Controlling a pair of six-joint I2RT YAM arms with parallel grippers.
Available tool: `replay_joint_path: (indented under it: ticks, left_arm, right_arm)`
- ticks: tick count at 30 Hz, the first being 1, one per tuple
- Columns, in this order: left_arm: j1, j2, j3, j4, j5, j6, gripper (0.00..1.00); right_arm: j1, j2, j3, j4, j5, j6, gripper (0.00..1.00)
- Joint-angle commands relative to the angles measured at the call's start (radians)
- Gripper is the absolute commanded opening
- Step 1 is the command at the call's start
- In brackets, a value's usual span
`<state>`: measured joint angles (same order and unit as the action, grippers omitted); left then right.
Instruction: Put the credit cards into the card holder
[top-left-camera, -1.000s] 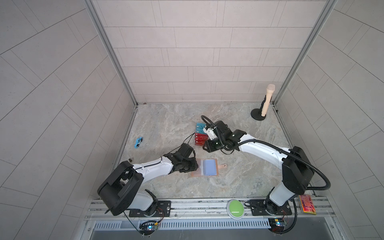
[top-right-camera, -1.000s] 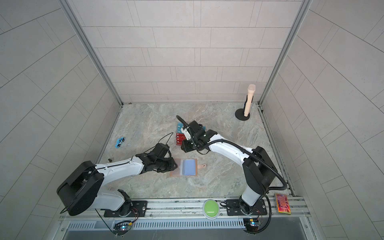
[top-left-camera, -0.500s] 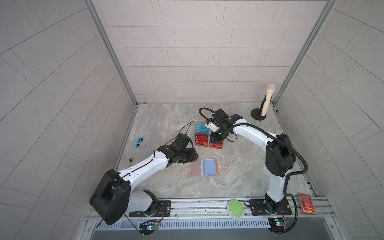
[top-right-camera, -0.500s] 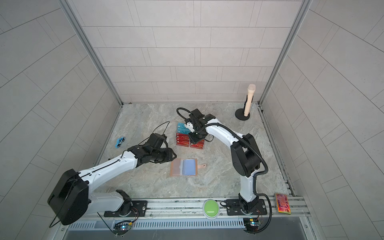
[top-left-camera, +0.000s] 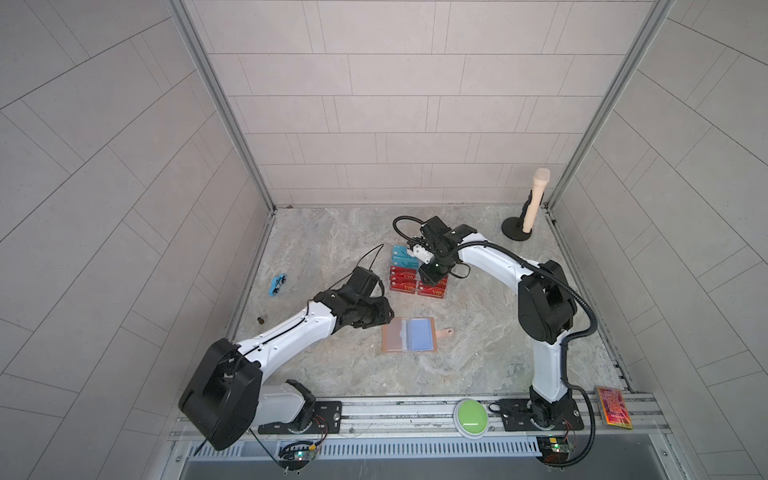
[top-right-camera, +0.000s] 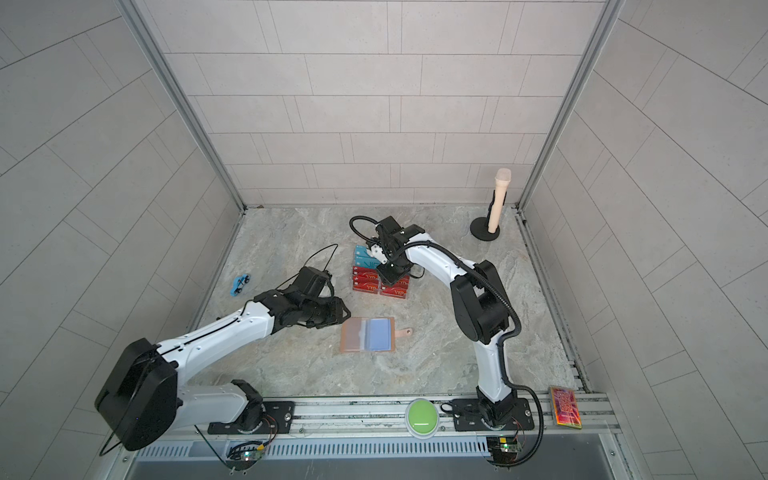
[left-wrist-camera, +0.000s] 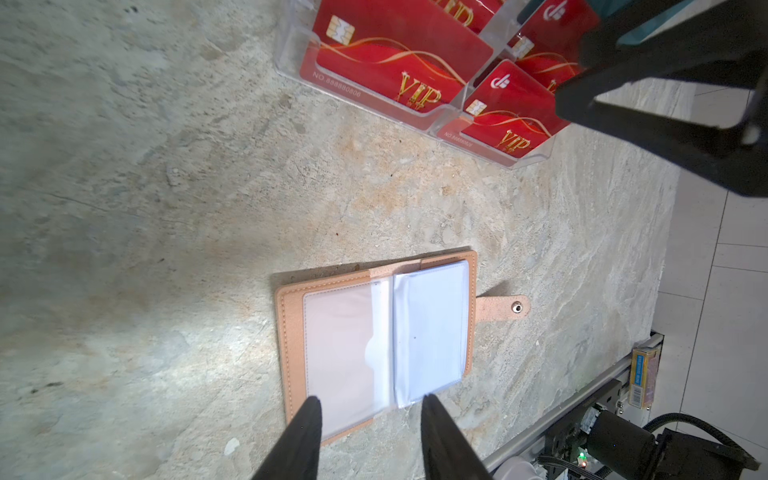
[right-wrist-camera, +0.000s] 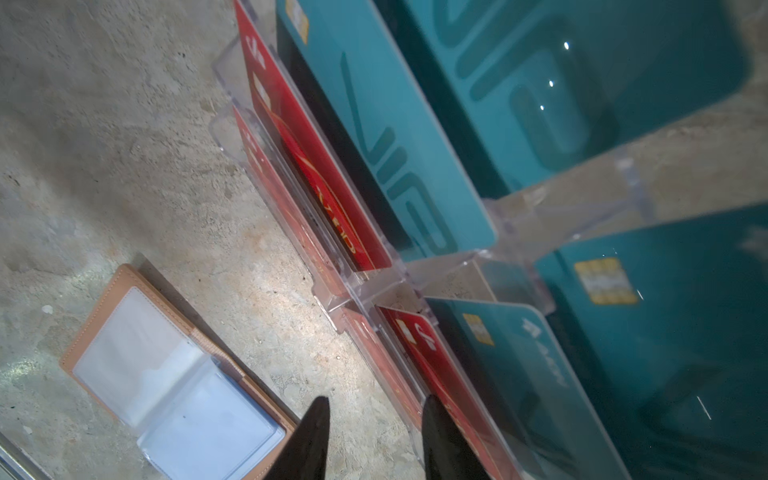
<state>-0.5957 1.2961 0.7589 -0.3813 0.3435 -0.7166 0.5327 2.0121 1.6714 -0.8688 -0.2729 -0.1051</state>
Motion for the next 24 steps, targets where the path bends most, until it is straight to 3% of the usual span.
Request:
replay_joint_path:
  ticks: [1,24]
  left_arm:
    - [0.007,0.000,0.025,-0.026,0.000,0.016,0.43]
    - [0.008,0.004,0.036,-0.056,-0.027,0.032,0.44]
  right_arm:
    - [-0.001,0.007,0.011,-0.022,0.022,-0.049,0.40]
    - [0.040,0.042,-0.029,-0.002,0.077,-0.051,0.37]
